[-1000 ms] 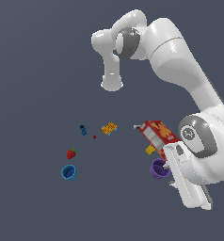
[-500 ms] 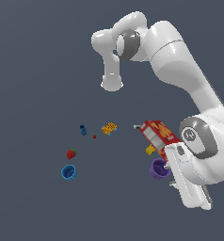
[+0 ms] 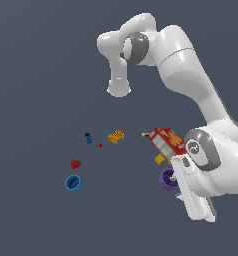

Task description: Pick up a designated object from a clutter of objects.

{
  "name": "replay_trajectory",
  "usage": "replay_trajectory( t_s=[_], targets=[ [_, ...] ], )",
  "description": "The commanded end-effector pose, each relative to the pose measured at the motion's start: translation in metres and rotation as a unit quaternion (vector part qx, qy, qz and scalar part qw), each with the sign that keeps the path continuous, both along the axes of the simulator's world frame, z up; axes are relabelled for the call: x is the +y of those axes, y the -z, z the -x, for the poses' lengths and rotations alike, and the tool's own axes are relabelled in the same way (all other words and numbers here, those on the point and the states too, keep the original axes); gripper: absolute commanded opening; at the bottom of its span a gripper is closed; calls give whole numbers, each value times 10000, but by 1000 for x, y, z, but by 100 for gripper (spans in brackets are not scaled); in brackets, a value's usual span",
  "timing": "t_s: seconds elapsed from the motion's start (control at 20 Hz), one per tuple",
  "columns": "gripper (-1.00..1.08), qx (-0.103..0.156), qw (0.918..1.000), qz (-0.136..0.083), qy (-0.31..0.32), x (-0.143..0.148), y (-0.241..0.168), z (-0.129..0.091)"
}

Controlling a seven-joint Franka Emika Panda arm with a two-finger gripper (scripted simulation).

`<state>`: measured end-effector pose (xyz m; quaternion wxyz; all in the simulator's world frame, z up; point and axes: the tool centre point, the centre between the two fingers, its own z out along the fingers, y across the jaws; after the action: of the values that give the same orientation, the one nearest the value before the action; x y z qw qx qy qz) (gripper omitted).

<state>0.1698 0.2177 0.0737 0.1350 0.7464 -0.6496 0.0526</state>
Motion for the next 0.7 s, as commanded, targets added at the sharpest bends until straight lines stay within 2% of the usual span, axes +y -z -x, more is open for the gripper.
replay_trajectory(
  t_s=[0.0, 0.05, 0.65],
  targets=[
    [28, 6, 10000, 1, 0, 0, 4, 1],
    [-100, 6, 10000, 1, 0, 0, 4, 1],
    [-100, -13, 10000, -2, 4, -1, 1, 0]
  ],
)
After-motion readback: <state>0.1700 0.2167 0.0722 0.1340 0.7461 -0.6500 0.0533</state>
